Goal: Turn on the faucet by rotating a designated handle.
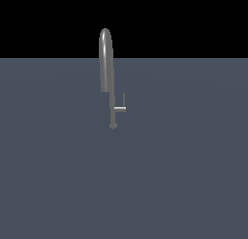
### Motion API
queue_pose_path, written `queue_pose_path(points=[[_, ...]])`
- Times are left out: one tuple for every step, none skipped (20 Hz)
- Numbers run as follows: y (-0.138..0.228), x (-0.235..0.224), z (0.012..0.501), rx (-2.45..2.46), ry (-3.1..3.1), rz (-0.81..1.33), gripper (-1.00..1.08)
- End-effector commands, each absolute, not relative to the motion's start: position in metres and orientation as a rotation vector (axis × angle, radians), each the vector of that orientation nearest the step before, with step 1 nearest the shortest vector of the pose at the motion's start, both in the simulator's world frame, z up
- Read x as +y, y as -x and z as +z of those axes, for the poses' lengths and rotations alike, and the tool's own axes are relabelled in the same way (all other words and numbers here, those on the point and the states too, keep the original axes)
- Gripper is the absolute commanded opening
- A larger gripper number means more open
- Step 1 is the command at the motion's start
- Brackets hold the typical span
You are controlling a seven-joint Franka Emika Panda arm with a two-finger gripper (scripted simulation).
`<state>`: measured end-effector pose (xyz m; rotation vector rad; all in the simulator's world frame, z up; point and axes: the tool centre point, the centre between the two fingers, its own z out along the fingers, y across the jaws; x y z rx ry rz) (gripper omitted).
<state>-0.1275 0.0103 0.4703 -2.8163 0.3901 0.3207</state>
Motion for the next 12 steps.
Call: queue_pose_path(points=[[0.112, 0.010, 0.463, 0.438, 2.767, 0.369, -1.00], [0.107, 0.009, 0.460, 0.457, 2.747, 0.388, -1.00], [0.101, 0.009, 0.457, 0.476, 2.727, 0.407, -1.00], [0.095, 0.008, 0.454, 0.494, 2.706, 0.426, -1.00], [0.089, 0.008, 0.451, 0.512, 2.685, 0.445, -1.00], [0.083, 0.007, 0.448, 0.530, 2.664, 0.464, -1.00], [0.078, 0.007, 0.444, 0.548, 2.642, 0.482, -1.00], [0.072, 0.006, 0.441, 0.566, 2.620, 0.501, -1.00], [0.066, 0.006, 0.437, 0.584, 2.597, 0.519, -1.00], [0.061, 0.005, 0.433, 0.602, 2.574, 0.537, -1.00], [0.055, 0.004, 0.429, 0.619, 2.551, 0.556, -1.00], [0.050, 0.004, 0.425, 0.636, 2.527, 0.574, -1.00]])
